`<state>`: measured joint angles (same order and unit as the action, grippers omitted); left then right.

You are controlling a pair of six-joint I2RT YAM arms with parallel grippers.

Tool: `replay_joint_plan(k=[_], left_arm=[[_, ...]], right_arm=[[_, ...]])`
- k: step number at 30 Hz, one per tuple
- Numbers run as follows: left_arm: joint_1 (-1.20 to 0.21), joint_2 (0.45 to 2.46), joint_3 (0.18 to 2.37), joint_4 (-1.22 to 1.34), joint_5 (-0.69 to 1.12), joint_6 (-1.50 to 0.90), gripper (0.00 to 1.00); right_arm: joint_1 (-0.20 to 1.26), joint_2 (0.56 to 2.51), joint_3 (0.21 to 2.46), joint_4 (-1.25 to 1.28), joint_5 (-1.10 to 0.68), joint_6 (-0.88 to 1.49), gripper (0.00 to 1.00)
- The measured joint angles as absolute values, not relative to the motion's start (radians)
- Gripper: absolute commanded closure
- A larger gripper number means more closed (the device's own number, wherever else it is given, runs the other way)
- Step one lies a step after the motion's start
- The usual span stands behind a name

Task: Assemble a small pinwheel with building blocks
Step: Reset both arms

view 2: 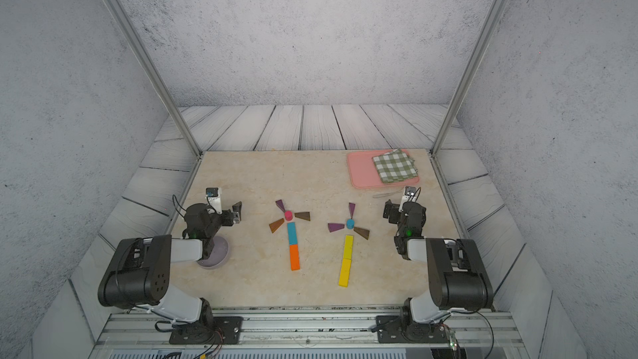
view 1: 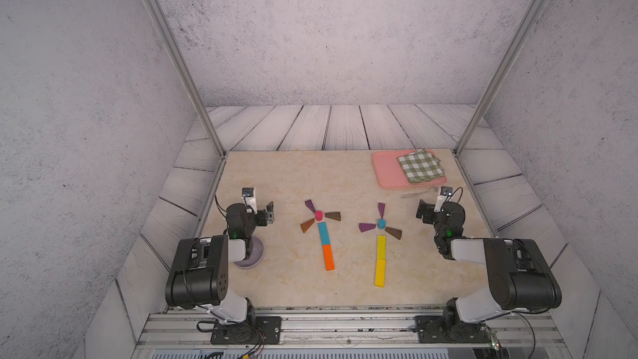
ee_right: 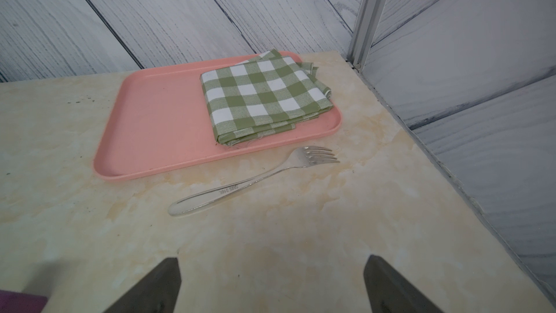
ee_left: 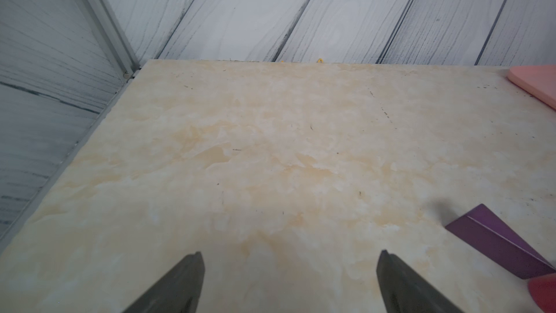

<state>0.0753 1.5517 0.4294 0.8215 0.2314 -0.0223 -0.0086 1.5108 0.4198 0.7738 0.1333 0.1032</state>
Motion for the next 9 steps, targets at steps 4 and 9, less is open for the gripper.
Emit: replay_joint_plan(k=[4,9], left_arm=[[0.075,1.549,0.44,0.804,0.213,-0.016,0.04],[0.075,1.547,0.443,0.779,0.205,-0.012,0.04]], right_arm=[[-0.009,1.511,0.42,0.774,0.133,0.103,0.01],[0.003,1.518,0.437,0.751,0.134,0.093,0.01]])
